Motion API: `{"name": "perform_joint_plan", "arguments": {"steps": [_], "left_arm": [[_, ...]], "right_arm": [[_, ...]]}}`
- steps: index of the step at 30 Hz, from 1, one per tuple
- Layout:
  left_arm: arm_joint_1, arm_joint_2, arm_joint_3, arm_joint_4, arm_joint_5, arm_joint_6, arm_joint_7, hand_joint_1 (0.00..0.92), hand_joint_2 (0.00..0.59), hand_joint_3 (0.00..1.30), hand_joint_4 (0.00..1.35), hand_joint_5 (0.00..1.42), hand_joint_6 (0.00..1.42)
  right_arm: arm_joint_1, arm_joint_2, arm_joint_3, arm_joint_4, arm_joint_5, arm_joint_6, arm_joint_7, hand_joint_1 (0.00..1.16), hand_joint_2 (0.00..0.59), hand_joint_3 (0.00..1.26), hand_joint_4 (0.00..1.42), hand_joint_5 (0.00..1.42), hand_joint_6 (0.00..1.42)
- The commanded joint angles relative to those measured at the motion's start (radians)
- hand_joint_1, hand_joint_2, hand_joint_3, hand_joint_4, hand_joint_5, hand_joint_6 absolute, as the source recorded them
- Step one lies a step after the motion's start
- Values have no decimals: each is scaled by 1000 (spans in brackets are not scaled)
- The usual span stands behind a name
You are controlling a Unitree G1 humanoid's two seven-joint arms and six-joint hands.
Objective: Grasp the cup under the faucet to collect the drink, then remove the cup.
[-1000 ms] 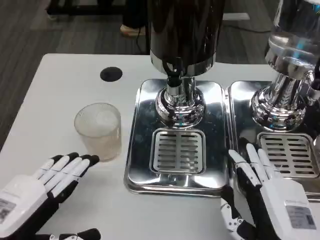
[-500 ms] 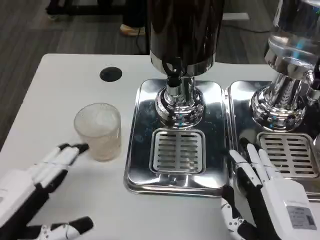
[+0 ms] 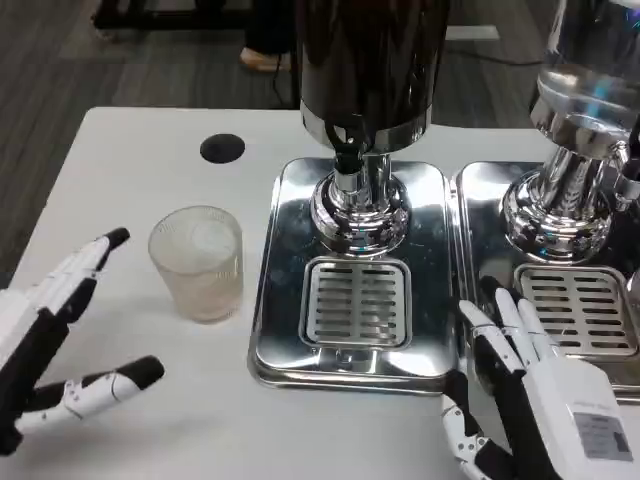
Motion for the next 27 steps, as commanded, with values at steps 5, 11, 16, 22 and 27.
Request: {"name": "perform_joint_plan", "arguments": {"steps": [5, 11, 16, 22, 27], "left_arm": [[-130, -45, -30, 79, -12, 85, -27, 0, 52, 0, 0, 94, 143], [-251, -80, -44, 191, -44, 119, -35, 0, 45, 20, 18, 146, 174], [-351, -89, -75, 287, -40, 142, -66, 34, 38, 22, 31, 169, 193], [-478, -107, -146, 418, -23, 162, -121, 48, 35, 22, 21, 174, 197], [-528, -103, -199, 463, -1, 153, -139, 65, 18, 2, 1, 152, 189]], "right_arm": [[1, 5, -3, 5, 10, -7, -5, 469, 586, 167, 0, 0, 150], [-1, 8, -2, -3, 15, -9, -2, 464, 586, 177, 10, 0, 168], [-3, 15, 0, -5, 15, -7, -2, 456, 582, 188, 22, 0, 172], [4, 27, 8, -9, 10, -8, -7, 449, 582, 196, 22, 3, 188], [7, 32, 10, -16, 6, -5, -9, 446, 582, 197, 29, 3, 191]]}}
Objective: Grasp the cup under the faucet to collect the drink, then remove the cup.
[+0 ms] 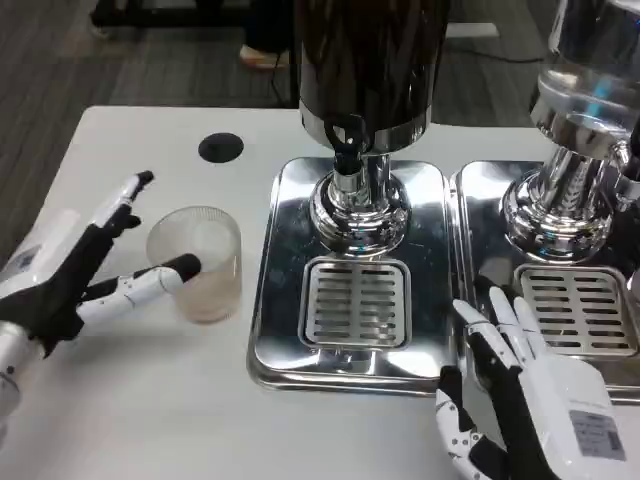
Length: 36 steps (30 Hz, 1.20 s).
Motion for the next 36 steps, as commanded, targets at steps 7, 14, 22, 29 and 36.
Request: {"name": "perform_joint_plan", "arguments": {"steps": [7, 14, 22, 29, 36], "left_arm": [[-67, 24, -94, 60, 45, 4, -25, 84, 1, 0, 0, 116, 160], [-80, 23, -94, 95, 37, 19, -43, 84, 0, 0, 0, 98, 140], [-100, 14, -92, 140, 24, 23, -72, 110, 3, 0, 0, 122, 148], [-127, -5, -100, 173, 28, 19, -83, 131, 15, 0, 0, 137, 167], [-150, -19, -121, 195, 32, 8, -90, 154, 28, 1, 8, 152, 180]], "right_arm": [[15, 9, 2, -20, -7, -6, -11, 443, 582, 200, 32, 4, 193], [8, 11, 2, -16, 5, -14, -9, 441, 582, 205, 32, 12, 195], [-10, 18, 3, 3, 28, -21, -9, 445, 574, 209, 32, 15, 207], [-14, 16, -6, 8, 59, -37, -1, 450, 572, 210, 41, 25, 225], [-18, 11, -13, 8, 79, -49, 3, 454, 571, 210, 43, 38, 239]]}}
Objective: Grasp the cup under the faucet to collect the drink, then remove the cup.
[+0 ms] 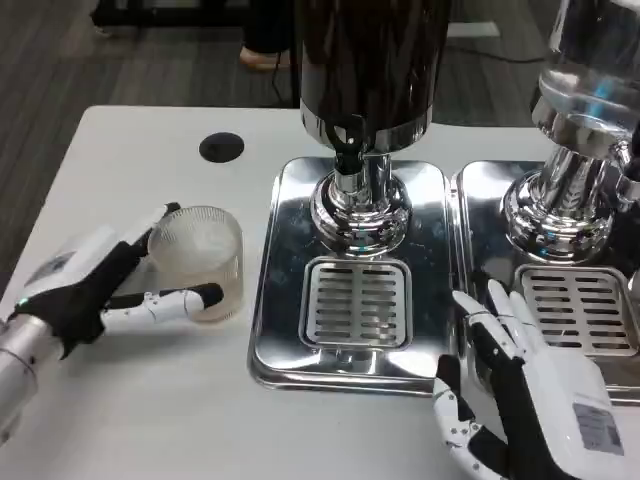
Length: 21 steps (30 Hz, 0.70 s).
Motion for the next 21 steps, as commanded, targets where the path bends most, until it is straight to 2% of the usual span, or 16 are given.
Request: {"name": "perform_joint_plan", "arguments": {"steps": [1, 14, 21], "left_arm": [[-29, -10, -19, 27, -3, -13, -17, 154, 29, 1, 8, 152, 181], [-68, -39, -21, 85, -11, -18, 5, 161, 41, 69, 78, 207, 226], [-68, -51, -18, 94, -12, -42, 56, 193, 79, 184, 190, 319, 330]], "right_arm": [[-6, -3, -9, 7, 15, -18, 4, 453, 569, 210, 44, 38, 239], [-8, 2, -17, 28, 63, -38, 3, 453, 556, 218, 54, 58, 278], [-14, -1, -27, 42, 97, -61, 10, 458, 554, 219, 54, 65, 290]]}}
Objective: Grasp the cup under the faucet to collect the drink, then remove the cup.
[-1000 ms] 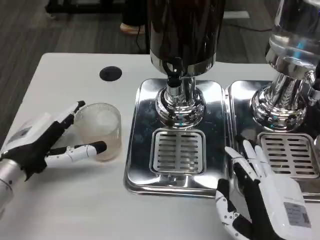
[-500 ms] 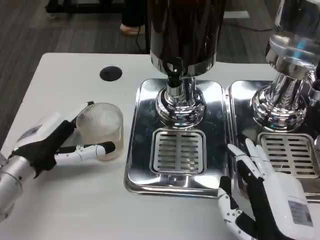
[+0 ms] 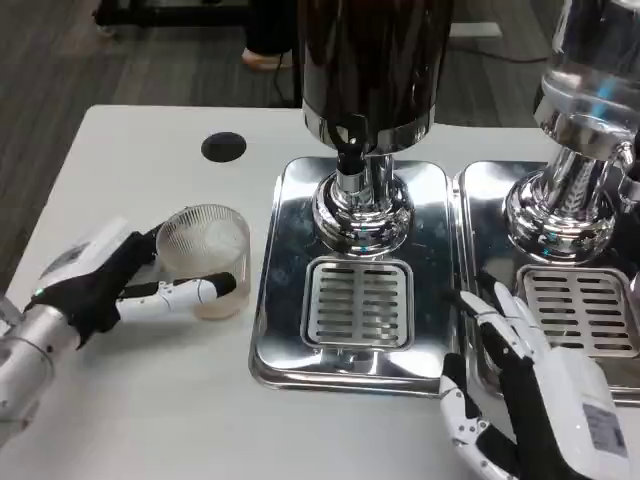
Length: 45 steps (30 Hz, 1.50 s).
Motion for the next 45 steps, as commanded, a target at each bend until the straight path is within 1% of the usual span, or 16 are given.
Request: {"name": "perform_joint_plan", "arguments": {"steps": [1, 5, 7, 9, 11, 15, 21, 27, 35, 41, 45], "left_arm": [[-8, -16, -3, 14, -5, -34, 34, 201, 90, 198, 207, 335, 358], [-6, -23, 1, 23, -9, -65, 59, 219, 104, 245, 262, 403, 420], [-3, -26, 8, 29, -17, -94, 71, 235, 123, 282, 316, 505, 586], [-3, -27, 11, 35, -16, -112, 88, 247, 132, 299, 348, 549, 657], [-3, -27, 16, 43, -19, -126, 104, 256, 149, 328, 390, 612, 764], [0, -28, 23, 50, -32, -147, 133, 265, 161, 356, 424, 691, 862], [11, -30, 29, 56, -38, -155, 143, 265, 165, 378, 440, 718, 888], [32, -34, 45, 49, -49, -186, 162, 254, 169, 386, 467, 732, 906], [53, -44, 81, 22, -70, -259, 181, 256, 179, 398, 486, 752, 915], [36, -73, 86, 6, -88, -279, 148, 254, 177, 401, 487, 753, 918], [17, -96, 75, 4, -78, -277, 130, 253, 174, 402, 487, 753, 920]], "right_arm": [[-7, -2, -11, 9, 23, -26, 11, 458, 553, 219, 54, 66, 292], [-9, -4, -19, 15, 43, -34, 20, 462, 551, 219, 63, 73, 309], [-10, -3, -24, 17, 52, -39, 22, 461, 544, 219, 64, 82, 312], [-8, -2, -27, 19, 59, -43, 22, 459, 541, 219, 64, 85, 322], [-8, 0, -28, 23, 60, -48, 20, 458, 540, 219, 64, 86, 323], [-7, 6, -26, 33, 62, -57, 17, 458, 540, 219, 64, 86, 320], [-3, 13, -30, 33, 56, -62, 15, 457, 540, 219, 64, 86, 319], [3, 14, -36, 28, 57, -70, 19, 456, 540, 219, 64, 86, 321], [18, 17, -39, 14, 56, -71, 24, 455, 540, 219, 71, 91, 322], [26, 18, -42, 2, 57, -72, 23, 455, 540, 219, 73, 95, 323], [31, 22, -42, -6, 54, -69, 20, 457, 544, 219, 74, 96, 323]]}}
